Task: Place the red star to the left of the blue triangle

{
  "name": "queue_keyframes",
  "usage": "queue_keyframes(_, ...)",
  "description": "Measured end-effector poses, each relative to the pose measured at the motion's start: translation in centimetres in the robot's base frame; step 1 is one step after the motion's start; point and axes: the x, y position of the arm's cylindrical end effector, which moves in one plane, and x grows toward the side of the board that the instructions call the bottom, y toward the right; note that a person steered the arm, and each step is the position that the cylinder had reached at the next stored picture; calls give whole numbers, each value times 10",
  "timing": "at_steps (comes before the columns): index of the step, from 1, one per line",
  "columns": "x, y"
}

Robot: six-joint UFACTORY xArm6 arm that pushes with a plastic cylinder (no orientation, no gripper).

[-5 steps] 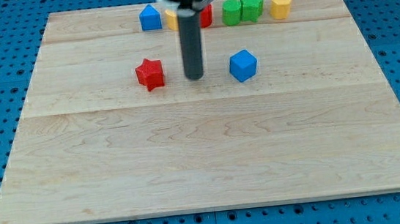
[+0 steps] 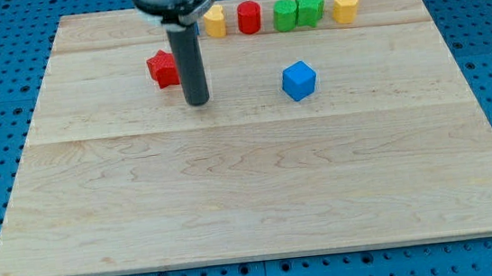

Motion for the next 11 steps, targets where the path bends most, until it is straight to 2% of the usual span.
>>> queue_keyframes(2, -61, -83)
queue_keyframes(3, -49, -83)
queue_keyframes(4, -47, -141)
queue_keyframes(6, -131, -84)
queue_keyframes(7, -122, -100)
queue_keyframes(8, -47, -87)
queue_keyframes(9, -47, 45)
queue_keyframes(10, -45, 152)
queue_keyframes(11, -18, 200)
